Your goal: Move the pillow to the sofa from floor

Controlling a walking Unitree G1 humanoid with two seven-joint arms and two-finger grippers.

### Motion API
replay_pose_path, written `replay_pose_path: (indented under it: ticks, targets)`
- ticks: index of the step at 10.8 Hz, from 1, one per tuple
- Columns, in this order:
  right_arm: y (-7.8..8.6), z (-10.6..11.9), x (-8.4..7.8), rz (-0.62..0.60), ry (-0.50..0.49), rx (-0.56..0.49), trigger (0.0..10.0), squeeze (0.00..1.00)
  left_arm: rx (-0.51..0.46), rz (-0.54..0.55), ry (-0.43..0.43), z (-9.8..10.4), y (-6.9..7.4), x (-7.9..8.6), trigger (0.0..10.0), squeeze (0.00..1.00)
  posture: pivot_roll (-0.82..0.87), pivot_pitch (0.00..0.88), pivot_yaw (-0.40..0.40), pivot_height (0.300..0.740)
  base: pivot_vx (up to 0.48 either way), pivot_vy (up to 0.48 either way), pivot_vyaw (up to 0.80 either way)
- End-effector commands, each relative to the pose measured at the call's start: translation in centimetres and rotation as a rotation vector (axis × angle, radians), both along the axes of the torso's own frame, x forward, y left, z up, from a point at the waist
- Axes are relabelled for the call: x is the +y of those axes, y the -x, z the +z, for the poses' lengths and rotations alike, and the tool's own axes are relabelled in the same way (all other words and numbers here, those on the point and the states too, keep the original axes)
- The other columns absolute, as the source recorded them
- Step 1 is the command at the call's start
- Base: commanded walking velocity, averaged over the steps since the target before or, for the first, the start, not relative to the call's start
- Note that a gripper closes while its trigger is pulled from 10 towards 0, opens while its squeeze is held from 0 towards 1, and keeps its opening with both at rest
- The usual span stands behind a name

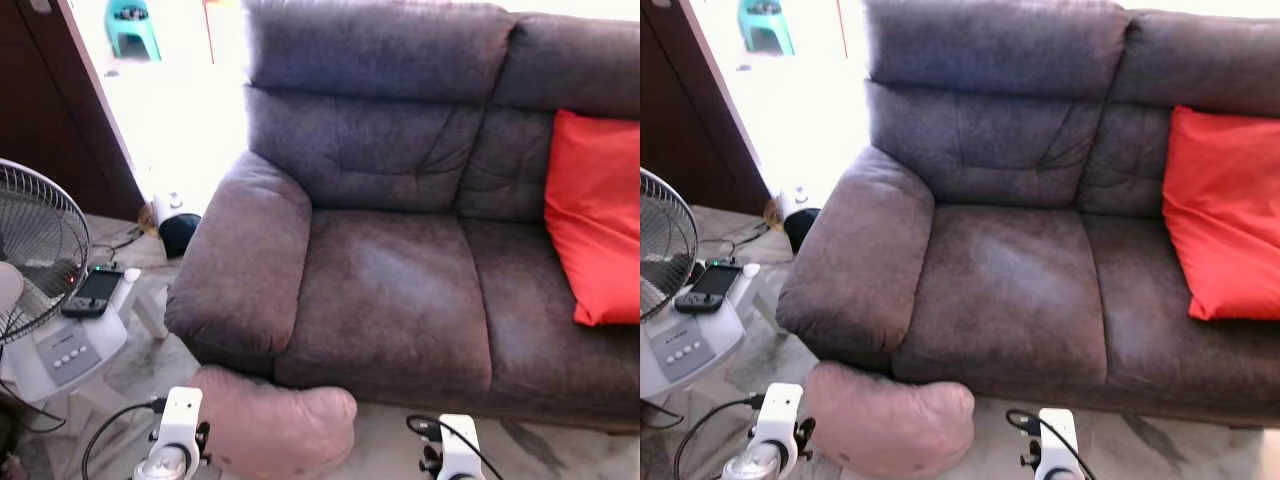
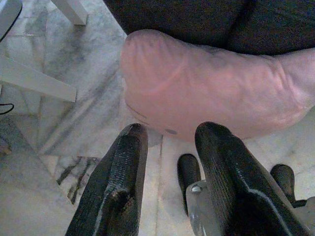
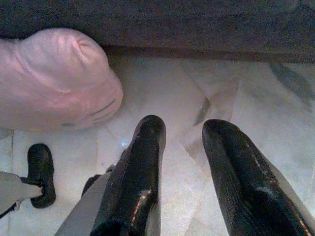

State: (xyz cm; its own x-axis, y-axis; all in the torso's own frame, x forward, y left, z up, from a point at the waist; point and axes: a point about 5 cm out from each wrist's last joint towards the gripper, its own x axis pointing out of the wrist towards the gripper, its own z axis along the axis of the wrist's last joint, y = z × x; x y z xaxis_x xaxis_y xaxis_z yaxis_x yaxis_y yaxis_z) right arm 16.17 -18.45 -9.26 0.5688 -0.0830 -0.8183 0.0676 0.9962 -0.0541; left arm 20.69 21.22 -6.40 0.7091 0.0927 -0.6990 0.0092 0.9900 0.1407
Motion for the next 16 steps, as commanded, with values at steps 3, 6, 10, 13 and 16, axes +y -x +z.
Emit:
replay_pose_path:
  ticks: [3, 6, 10, 13, 16]
  targets:
    - [0.15, -0.03, -0.15, -0.012, -0.002, -0.001, 10.0, 0.00, 0.018, 0.008, 0.007, -0.26, 0.42, 0.05, 10.0, 0.00, 0.09, 0.072, -0.051, 0.740, 0.000, 0.000, 0.00]
    - [0.20, -0.07, 0.03, -0.012, -0.004, 0.000, 10.0, 0.00, 0.017, 0.001, 0.004, -0.20, 0.34, 0.15, 10.0, 0.00, 0.10, 0.061, -0.043, 0.740, 0.000, 0.270, 0.00]
    - [0.18, -0.08, 0.17, -0.019, -0.008, 0.000, 10.0, 0.00, 0.012, -0.006, -0.012, -0.05, 0.16, 0.31, 10.0, 0.00, 0.10, 0.067, -0.040, 0.740, 0.000, 0.263, 0.00]
    - [0.26, -0.12, 0.20, -0.023, -0.010, 0.001, 10.0, 0.00, 0.009, -0.001, -0.016, 0.02, 0.09, 0.50, 10.0, 0.00, 0.10, 0.072, -0.039, 0.740, 0.000, 0.101, 0.00]
    - [0.27, -0.12, 0.19, -0.024, -0.010, 0.002, 10.0, 0.00, 0.000, -0.003, -0.018, 0.17, -0.10, 0.57, 10.0, 0.00, 0.10, 0.075, -0.039, 0.740, 0.000, 0.305, 0.00]
